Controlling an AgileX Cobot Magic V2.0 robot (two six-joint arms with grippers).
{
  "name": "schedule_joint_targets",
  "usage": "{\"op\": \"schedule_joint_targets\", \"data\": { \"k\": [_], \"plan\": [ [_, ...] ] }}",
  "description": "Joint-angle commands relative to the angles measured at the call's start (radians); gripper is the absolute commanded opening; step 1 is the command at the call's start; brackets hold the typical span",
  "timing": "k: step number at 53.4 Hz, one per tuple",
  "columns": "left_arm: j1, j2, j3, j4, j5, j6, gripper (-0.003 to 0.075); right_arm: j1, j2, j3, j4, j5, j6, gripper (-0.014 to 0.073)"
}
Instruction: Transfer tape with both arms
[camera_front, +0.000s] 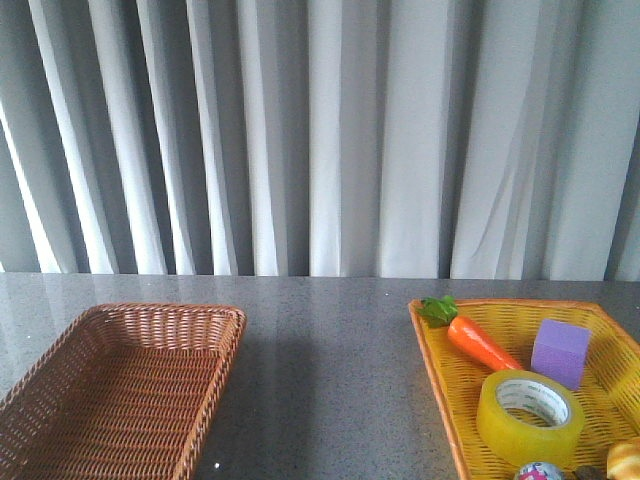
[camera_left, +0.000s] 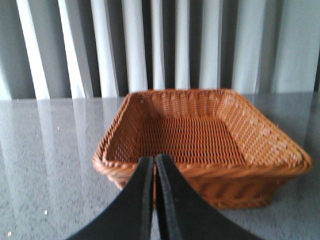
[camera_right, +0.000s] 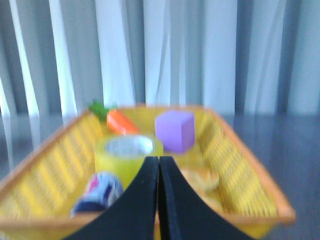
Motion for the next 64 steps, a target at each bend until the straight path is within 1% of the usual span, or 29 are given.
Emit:
{"op": "schedule_joint_targets", "data": {
  "k": [1, 4, 6, 9, 11, 14, 17, 20, 24, 28, 32, 35, 40, 42, 48, 55, 64],
  "plan": [
    [-0.004, -0.017, -0.032, -0.014, -0.233, -0.006, -0.0006, -0.007, -0.011, -0.014, -0.012, -0.366, -0.004, -0.0008],
    [-0.004, -0.017, -0.033, -0.016, -0.358, -0.001, -0.0006, -0.007, -0.011, -0.054, -0.029, -0.487, -0.005, -0.0008],
    [-0.004, -0.017, -0.035, -0.023, -0.444, -0.013, -0.0006, -0.007, -0.009, -0.085, -0.039, -0.526, -0.003, -0.0008],
    [-0.004, -0.016, -0.050, -0.046, -0.554, -0.045, -0.0006, -0.007, 0.003, -0.154, -0.043, -0.533, -0.003, -0.0008],
    [-0.004, -0.015, -0.080, -0.070, -0.566, -0.054, -0.0006, -0.007, 0.016, -0.195, -0.043, -0.515, -0.003, -0.0008],
    [-0.004, -0.007, -0.148, -0.113, -0.510, -0.028, -0.0006, -0.007, 0.051, -0.274, -0.043, -0.457, -0.003, -0.0008],
    [-0.004, 0.038, -0.231, -0.131, -0.401, 0.038, -0.0006, -0.007, 0.105, -0.360, -0.043, -0.367, -0.001, -0.0008],
    [-0.004, 0.106, -0.320, -0.130, -0.321, 0.084, -0.0006, -0.007, 0.172, -0.438, -0.043, -0.276, -0.001, -0.0008],
    [-0.004, 0.242, -0.436, -0.130, -0.227, 0.089, -0.0006, -0.007, 0.302, -0.554, -0.048, -0.134, -0.021, -0.0008],
    [-0.004, 0.375, -0.574, -0.127, -0.117, 0.089, -0.0006, -0.001, 0.404, -0.659, -0.048, -0.024, -0.017, -0.0008],
    [-0.004, 0.486, -0.698, -0.110, -0.025, 0.098, -0.0006, 0.028, 0.514, -0.738, -0.051, 0.061, -0.019, -0.0008],
    [-0.004, 0.575, -0.761, -0.097, 0.011, 0.097, -0.0006, 0.051, 0.601, -0.785, -0.060, 0.119, -0.019, -0.0008],
    [-0.004, 0.691, -0.844, -0.103, 0.052, 0.088, -0.0006, 0.064, 0.717, -0.834, -0.061, 0.211, -0.015, -0.0008],
    [-0.004, 0.731, -0.866, -0.102, 0.047, 0.088, -0.0006, 0.063, 0.753, -0.838, -0.061, 0.229, -0.015, -0.0008],
    [-0.004, 0.788, -0.889, -0.102, 0.015, 0.088, -0.0006, 0.062, 0.820, -0.835, -0.063, 0.228, -0.015, -0.0008],
    [-0.004, 0.812, -0.889, -0.103, -0.034, 0.086, -0.0006, 0.062, 0.875, -0.835, -0.066, 0.214, -0.016, -0.0008],
    [-0.004, 0.825, -0.889, -0.102, -0.014, 0.086, -0.0004, 0.062, 0.897, -0.835, -0.067, 0.219, -0.016, 0.0000]
  ]
}}
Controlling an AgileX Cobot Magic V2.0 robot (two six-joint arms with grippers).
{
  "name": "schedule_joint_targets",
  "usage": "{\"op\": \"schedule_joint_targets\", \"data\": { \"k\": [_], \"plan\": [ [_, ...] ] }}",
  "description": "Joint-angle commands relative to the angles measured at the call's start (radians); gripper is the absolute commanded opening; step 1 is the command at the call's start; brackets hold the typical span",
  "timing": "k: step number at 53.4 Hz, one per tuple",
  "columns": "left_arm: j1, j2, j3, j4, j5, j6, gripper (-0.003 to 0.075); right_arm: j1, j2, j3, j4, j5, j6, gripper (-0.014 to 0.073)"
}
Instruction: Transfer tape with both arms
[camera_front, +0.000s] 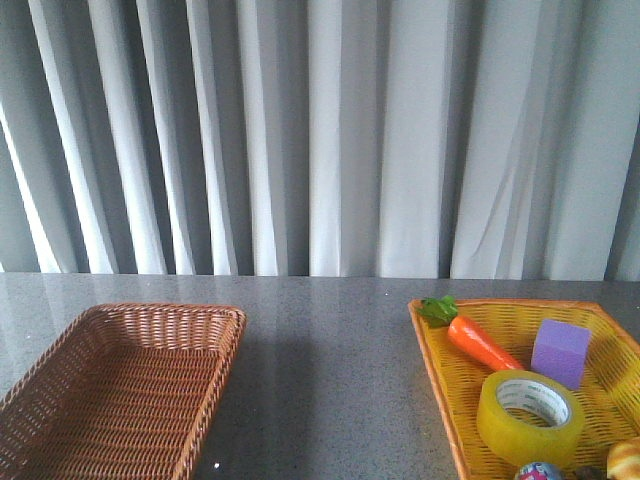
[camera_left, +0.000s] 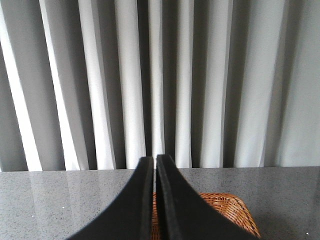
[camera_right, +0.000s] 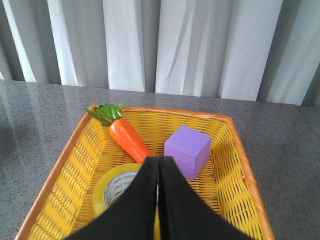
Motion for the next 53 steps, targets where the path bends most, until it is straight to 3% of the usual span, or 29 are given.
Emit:
{"op": "schedule_joint_targets", "data": {
  "k": [1, 7, 18, 30, 39, 53],
  "plan": [
    [-0.004, 0.006, -0.038, -0.004, -0.063, -0.006, -0.0002, 0.000, -0.001, -0.034, -0.016, -0.073, -0.008, 0.0002],
    [-0.004, 0.028, -0.040, -0.004, -0.036, -0.006, 0.0018, 0.000, -0.001, -0.034, -0.016, -0.071, -0.008, 0.0049],
    [-0.004, 0.071, -0.066, -0.004, 0.051, -0.006, 0.0130, 0.000, 0.032, -0.073, -0.016, -0.002, -0.007, 0.0267],
    [-0.004, 0.130, -0.136, -0.004, 0.120, -0.006, 0.0386, 0.000, 0.129, -0.172, -0.037, 0.064, -0.002, 0.0568],
    [-0.004, 0.159, -0.144, -0.004, 0.143, -0.006, 0.0496, -0.002, 0.276, -0.254, -0.068, 0.096, 0.000, 0.0581],
    [-0.004, 0.203, -0.144, -0.004, 0.182, -0.006, 0.0496, -0.002, 0.615, -0.545, -0.186, 0.449, 0.111, 0.0515]
  ]
}}
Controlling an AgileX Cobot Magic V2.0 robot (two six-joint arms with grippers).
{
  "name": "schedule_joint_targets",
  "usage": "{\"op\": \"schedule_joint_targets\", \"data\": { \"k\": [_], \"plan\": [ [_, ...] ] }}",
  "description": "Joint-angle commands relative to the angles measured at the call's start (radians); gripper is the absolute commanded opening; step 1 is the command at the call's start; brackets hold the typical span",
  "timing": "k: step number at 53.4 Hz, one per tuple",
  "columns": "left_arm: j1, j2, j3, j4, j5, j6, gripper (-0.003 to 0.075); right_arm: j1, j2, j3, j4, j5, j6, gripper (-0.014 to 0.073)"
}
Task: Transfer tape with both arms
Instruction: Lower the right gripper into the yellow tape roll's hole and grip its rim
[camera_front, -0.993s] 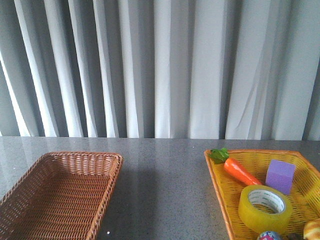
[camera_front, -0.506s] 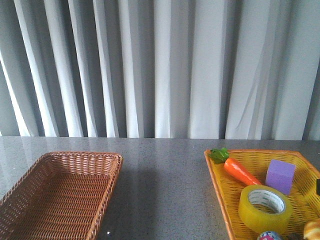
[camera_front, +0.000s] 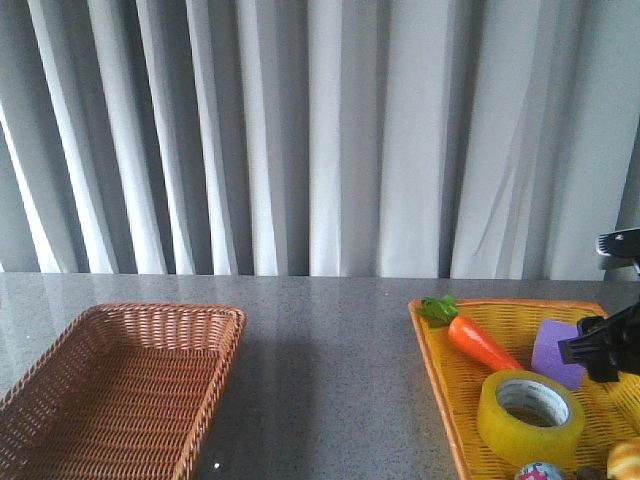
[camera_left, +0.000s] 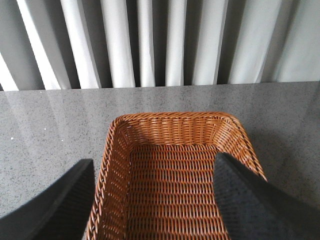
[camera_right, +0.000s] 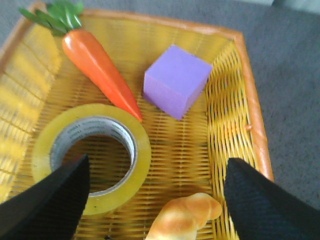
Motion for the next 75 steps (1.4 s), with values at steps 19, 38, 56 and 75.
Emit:
{"op": "schedule_joint_targets", "data": {
  "k": [19, 38, 56, 75],
  "plan": [
    [-0.004, 0.056, -0.035, -0.023, 0.047, -0.006, 0.0496, -0.002, 0.342, -0.381, -0.001, 0.238, 0.033, 0.0512],
    [-0.004, 0.063, -0.035, -0.030, 0.060, -0.006, 0.0496, -0.002, 0.442, -0.393, 0.050, 0.251, -0.051, 0.0512],
    [-0.004, 0.063, -0.035, -0.030, 0.079, -0.006, 0.0496, -0.002, 0.481, -0.393, 0.056, 0.255, -0.071, 0.0356],
    [-0.004, 0.063, -0.035, -0.030, 0.089, -0.006, 0.0496, -0.002, 0.481, -0.409, 0.053, 0.298, -0.067, -0.0015]
  ]
}}
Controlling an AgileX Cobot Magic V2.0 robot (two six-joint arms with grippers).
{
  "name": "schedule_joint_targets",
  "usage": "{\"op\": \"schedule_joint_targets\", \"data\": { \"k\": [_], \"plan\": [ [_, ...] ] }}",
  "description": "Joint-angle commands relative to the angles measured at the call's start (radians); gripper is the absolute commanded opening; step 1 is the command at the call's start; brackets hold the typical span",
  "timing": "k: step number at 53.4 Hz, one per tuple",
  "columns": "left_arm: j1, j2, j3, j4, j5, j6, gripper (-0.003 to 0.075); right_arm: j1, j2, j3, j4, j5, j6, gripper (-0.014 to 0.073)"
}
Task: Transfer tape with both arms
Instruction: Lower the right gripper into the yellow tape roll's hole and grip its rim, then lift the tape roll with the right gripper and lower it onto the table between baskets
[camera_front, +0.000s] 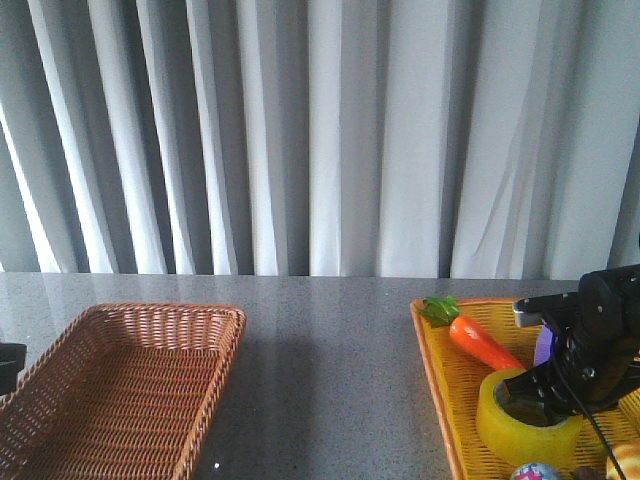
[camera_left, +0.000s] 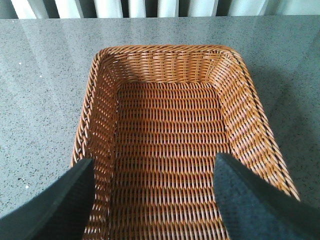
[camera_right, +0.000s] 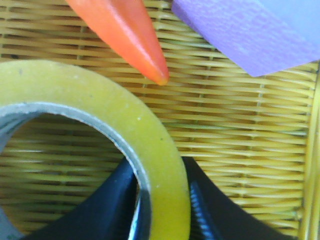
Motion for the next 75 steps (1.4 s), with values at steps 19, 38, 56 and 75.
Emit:
{"op": "schedule_joint_targets", "data": {
  "k": [19, 38, 56, 75],
  "plan": [
    [-0.004, -0.014, -0.035, -0.015, -0.055, -0.005, 0.0496, -0.001, -0.157, -0.257, 0.078, 0.088, -0.007, -0.0005],
    [-0.004, -0.014, -0.035, -0.014, -0.047, -0.003, 0.0496, 0.182, -0.195, -0.416, 0.300, 0.097, -0.241, 0.0013],
    [-0.004, -0.014, -0.035, -0.015, -0.026, -0.003, 0.0496, 0.407, -0.042, -0.416, 0.083, 0.129, -0.169, 0.0020],
    [-0.004, -0.014, -0.035, -0.014, -0.007, -0.003, 0.0496, 0.457, 0.108, -0.416, 0.034, 0.137, -0.159, 0.0085]
  ]
}}
